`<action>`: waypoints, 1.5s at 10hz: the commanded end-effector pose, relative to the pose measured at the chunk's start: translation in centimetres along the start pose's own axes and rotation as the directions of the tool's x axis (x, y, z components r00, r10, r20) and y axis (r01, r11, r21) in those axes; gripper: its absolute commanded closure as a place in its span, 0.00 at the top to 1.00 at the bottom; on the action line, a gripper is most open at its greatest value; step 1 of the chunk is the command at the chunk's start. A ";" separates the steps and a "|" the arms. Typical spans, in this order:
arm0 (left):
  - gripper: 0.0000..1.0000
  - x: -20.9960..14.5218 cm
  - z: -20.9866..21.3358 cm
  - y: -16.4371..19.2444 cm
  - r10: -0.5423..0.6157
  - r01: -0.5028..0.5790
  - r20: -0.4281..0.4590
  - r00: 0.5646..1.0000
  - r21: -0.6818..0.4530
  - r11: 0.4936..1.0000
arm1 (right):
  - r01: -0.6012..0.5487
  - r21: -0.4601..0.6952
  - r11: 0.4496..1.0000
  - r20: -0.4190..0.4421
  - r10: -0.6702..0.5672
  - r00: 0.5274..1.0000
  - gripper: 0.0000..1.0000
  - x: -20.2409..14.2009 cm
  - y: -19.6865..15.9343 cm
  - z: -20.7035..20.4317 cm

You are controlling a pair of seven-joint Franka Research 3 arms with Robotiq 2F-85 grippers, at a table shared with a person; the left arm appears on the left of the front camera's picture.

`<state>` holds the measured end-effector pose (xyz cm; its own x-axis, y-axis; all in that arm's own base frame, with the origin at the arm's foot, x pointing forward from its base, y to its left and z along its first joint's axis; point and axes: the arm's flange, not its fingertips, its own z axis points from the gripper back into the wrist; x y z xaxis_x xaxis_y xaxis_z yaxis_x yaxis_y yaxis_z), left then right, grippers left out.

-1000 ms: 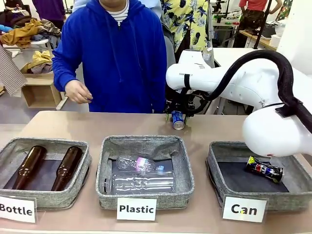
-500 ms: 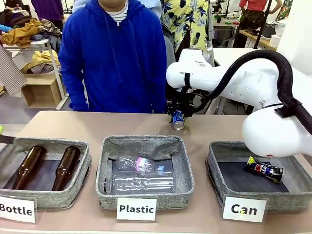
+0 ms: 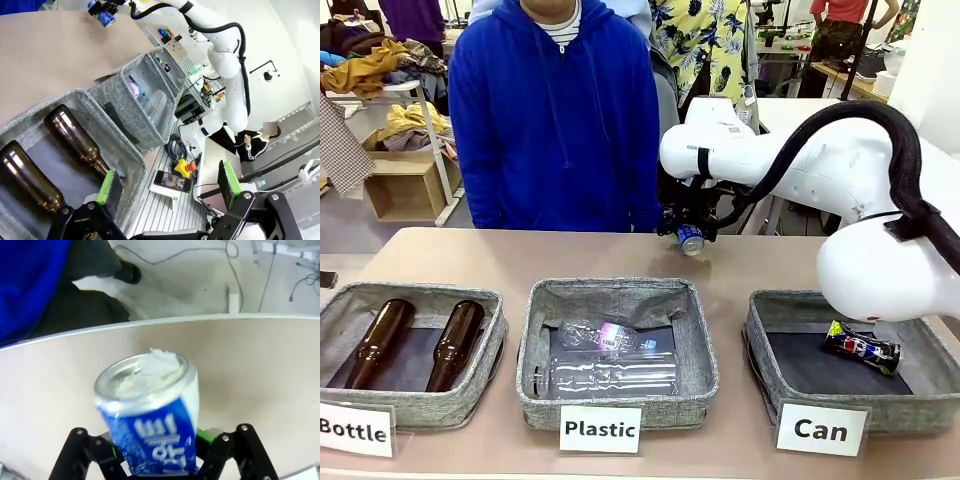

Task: Sort the can waste into the basket.
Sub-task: Pick up the can waste from the table and place it in the right Fabric basket.

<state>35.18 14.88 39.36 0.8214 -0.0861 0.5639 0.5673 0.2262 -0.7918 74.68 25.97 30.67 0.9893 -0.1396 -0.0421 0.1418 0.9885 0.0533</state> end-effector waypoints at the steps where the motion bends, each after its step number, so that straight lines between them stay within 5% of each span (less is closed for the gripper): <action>1: 1.00 0.1 -0.1 -0.1 -0.004 0.004 0.007 1.000 -0.008 1.000 | -0.042 -0.048 0.998 -0.032 0.041 0.999 0.00 -2.4 -1.2 5.6; 3: 1.00 0.1 -0.1 -0.1 -0.004 0.004 0.007 1.000 -0.008 1.000 | -0.133 -0.041 0.990 -0.077 0.130 0.989 0.00 -7.8 -5.5 11.2; 6: 1.00 0.1 -0.1 -0.1 -0.004 0.004 0.007 1.000 -0.008 1.000 | -0.384 -0.076 0.920 -0.199 0.364 0.910 0.00 -17.6 -13.1 14.8; 7: 1.00 0.1 -0.1 -0.1 -0.004 0.004 0.007 1.000 -0.008 1.000 | -0.551 -0.086 0.830 -0.214 0.524 0.824 0.00 -20.9 -15.4 14.9; 9: 1.00 0.1 -0.1 -0.1 -0.004 0.004 0.007 1.000 -0.008 1.000 | -0.851 -0.101 0.516 -0.206 0.826 0.525 0.00 -25.9 -19.8 13.7; 13: 1.00 0.1 -0.1 -0.1 -0.004 0.004 0.007 1.000 -0.008 1.000 | -0.980 -0.191 0.056 -0.171 0.981 0.090 0.00 -28.9 -24.2 11.1; 14: 1.00 0.1 -0.1 -0.1 -0.004 0.004 0.007 1.000 -0.008 1.000 | -0.981 -0.195 -0.006 -0.166 0.986 0.027 0.00 -28.8 -24.7 10.9; 15: 1.00 0.1 -0.1 -0.1 -0.004 0.004 0.007 1.000 -0.008 1.000 | -0.982 -0.189 -0.017 -0.155 0.988 0.013 0.00 -28.7 -24.7 10.9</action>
<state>35.30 14.88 39.32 0.8219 -0.0879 0.5627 0.5667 0.2260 -0.7924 42.78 5.55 41.30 0.1866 0.9713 -0.1475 -0.9732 0.1622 -0.1631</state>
